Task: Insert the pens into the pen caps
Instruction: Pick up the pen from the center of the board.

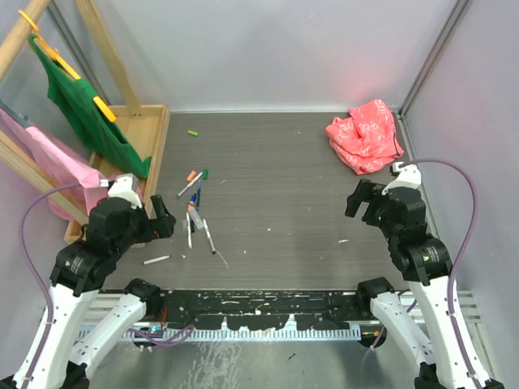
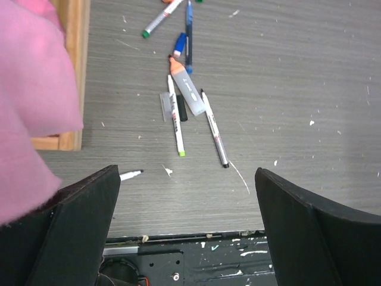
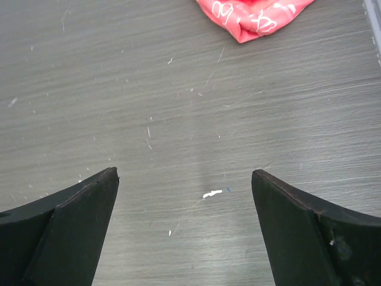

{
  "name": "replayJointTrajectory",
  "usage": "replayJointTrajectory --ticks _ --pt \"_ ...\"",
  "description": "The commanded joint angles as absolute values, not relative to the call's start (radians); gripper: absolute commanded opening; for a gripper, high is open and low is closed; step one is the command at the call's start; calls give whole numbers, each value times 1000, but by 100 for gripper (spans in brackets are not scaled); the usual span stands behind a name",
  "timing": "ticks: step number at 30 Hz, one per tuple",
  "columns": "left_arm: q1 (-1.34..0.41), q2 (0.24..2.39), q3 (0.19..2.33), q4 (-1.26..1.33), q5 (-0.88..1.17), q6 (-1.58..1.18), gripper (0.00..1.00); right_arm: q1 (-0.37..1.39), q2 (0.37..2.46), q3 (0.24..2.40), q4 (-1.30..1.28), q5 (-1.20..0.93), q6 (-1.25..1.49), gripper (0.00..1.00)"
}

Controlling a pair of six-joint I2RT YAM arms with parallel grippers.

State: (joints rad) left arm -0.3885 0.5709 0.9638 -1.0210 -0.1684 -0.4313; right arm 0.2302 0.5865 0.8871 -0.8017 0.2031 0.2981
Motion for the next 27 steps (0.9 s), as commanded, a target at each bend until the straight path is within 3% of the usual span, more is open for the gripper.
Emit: replayJointTrajectory --ticks 1,12,27 --pt "-346 610 1061 -1051 -209 -438 97 203 632 978 -768 233 352 99" --pt "-312 632 1127 -1121 -279 -434 98 181 700 1048 -767 164 394 99" --pt "-310 738 1134 -1031 -105 -454 98 178 782 1016 -749 91 400 99"
